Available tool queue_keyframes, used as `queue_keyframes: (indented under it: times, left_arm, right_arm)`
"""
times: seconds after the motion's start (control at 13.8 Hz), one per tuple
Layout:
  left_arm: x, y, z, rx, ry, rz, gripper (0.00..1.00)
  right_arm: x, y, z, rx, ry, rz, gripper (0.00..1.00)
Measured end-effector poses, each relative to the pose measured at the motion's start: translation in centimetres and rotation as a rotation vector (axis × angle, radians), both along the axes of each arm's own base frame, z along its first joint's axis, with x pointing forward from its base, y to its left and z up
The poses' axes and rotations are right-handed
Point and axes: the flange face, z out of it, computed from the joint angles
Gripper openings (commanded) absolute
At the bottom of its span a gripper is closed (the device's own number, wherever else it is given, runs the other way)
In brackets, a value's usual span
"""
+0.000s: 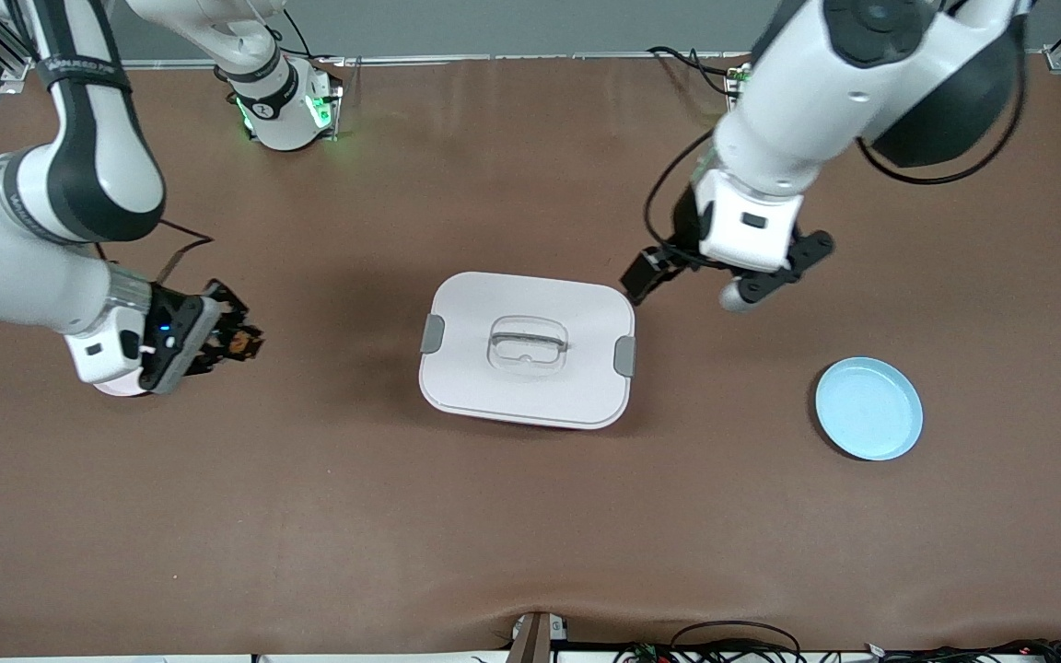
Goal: Transfer orange switch to right arm and place
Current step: 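Open the left gripper and pull it back while the right gripper withdraws, then move the switch over the white plate with the right gripper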
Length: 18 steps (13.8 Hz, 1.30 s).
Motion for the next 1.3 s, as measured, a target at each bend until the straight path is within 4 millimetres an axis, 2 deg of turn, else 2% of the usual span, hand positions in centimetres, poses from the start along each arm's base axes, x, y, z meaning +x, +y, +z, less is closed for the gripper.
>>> queue_keyframes:
  times: [0.22, 0.43, 0.8, 1.16, 1.3]
  left_arm:
    - [1.0, 4.7, 0.6, 0.050, 0.007, -0.131, 1.00]
    - [1.9, 9.4, 0.9, 0.082, 0.023, -0.225, 1.00]
    - [2.8, 17.3, 1.5, 0.112, 0.054, -0.356, 1.00]
    - [3.1, 22.6, 1.1, 0.124, 0.067, -0.417, 1.00]
    - [2.8, 24.1, 1.6, 0.167, 0.060, -0.428, 1.00]
  right_arm:
    - [-0.5, -6.0, -0.3, -0.064, -0.030, 0.135, 0.00]
    - [-2.2, -10.3, -1.1, -0.138, -0.029, 0.222, 0.00]
    - [-5.5, -15.8, -4.2, -0.215, -0.101, 0.311, 0.00]
    - [-8.8, -21.0, -8.3, -0.275, -0.157, 0.351, 0.00]
    - [-10.1, -21.9, -10.0, -0.291, -0.182, 0.354, 0.00]
